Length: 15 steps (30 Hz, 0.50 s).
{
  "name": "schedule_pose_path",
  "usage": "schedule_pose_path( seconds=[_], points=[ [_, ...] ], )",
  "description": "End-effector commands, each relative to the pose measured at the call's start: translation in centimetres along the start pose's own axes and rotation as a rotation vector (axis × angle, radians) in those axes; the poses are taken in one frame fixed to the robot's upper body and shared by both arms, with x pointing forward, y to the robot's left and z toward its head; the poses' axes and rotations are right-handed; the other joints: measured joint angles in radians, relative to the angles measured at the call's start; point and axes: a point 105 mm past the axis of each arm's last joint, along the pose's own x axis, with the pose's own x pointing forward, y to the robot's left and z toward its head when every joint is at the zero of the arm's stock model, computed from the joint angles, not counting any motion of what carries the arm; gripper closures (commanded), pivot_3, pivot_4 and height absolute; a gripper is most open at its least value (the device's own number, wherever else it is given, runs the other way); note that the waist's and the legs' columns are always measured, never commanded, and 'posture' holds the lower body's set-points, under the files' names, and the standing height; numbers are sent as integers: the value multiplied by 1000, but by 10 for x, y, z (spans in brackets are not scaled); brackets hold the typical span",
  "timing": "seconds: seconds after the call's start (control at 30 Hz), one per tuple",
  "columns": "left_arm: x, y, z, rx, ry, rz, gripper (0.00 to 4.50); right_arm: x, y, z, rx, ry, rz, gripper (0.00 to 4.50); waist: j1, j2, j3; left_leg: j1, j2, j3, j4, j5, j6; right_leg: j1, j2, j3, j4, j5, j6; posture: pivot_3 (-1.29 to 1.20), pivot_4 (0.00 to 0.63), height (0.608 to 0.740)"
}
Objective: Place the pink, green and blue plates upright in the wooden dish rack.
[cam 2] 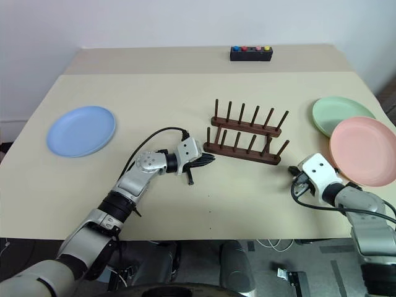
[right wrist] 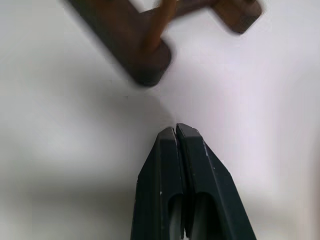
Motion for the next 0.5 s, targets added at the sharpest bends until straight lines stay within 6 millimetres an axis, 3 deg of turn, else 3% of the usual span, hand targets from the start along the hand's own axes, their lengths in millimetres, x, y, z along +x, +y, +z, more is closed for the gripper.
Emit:
schedule_pose_path(
  seconds=[0.03,0.23,0.5],
  points=[
    [2,-1,5,5,-15,-11,4276,0,9,26,-34,-77,28,4500,-1,0,0,0,0,0,0,0,0,0,0,0,0,0,0,0,150,740],
    [2,-2,4,7,-13,-14,4276,20,15,37,-18,-120,4,4500,2,0,0,0,0,0,0,0,0,0,0,0,0,0,0,0,150,740],
    [0,-2,4,7,-11,-8,4276,35,-1,24,-2,-69,-75,4500,4,0,0,-1,0,0,0,0,0,-1,0,0,0,0,0,0,150,740]
  ],
)
